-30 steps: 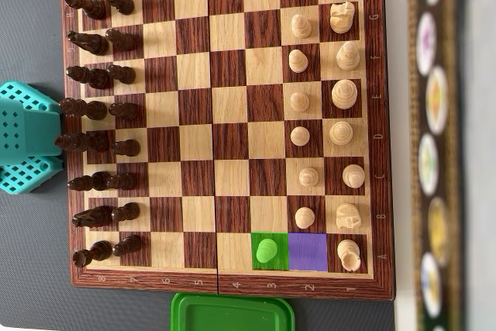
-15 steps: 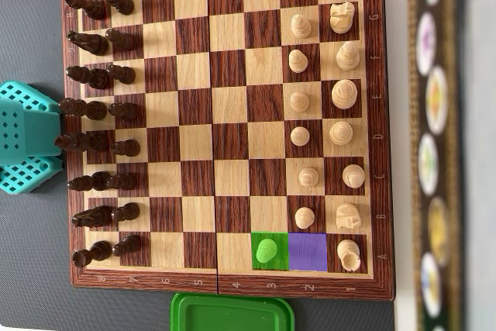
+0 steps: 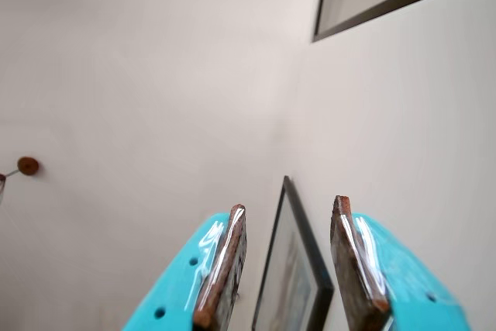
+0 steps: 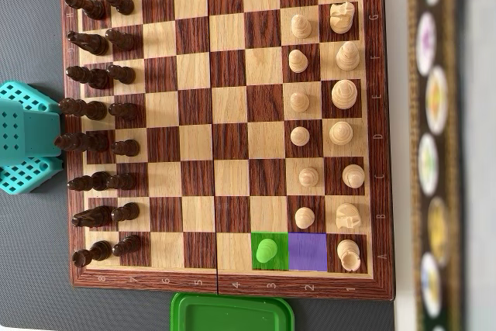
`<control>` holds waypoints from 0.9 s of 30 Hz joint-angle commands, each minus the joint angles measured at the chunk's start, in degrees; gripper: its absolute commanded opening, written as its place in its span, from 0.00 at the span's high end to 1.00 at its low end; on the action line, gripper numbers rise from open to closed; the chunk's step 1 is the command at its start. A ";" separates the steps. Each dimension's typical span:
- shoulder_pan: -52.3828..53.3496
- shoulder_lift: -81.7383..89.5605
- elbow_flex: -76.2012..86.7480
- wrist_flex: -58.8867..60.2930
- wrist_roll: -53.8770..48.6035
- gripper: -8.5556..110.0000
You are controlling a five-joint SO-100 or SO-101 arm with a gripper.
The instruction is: Play chess
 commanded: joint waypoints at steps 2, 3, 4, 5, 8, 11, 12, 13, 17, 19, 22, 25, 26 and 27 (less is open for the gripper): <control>-0.18 -0.53 1.14 -3.08 -0.18 0.79; -0.18 -0.53 1.14 -3.43 -0.18 0.79; -0.18 -0.53 1.14 -3.52 -0.18 0.79; -0.26 -0.53 1.14 -3.96 0.00 0.79; -0.35 -0.53 1.14 -4.57 0.26 0.79; -0.62 -0.53 1.14 -4.57 0.26 0.79; -0.62 -0.53 1.14 -4.57 0.26 0.79; -0.62 -0.53 1.14 -4.57 0.18 0.79; -0.26 -0.53 1.14 -4.57 0.26 0.79; -0.26 -0.53 1.14 -4.57 0.26 0.79; -0.26 -0.53 1.14 -4.57 0.26 0.79; -0.26 -0.53 1.14 -4.57 0.26 0.79; -0.26 -0.53 1.14 -4.57 0.26 0.79; -0.26 -0.53 1.14 -4.57 0.26 0.79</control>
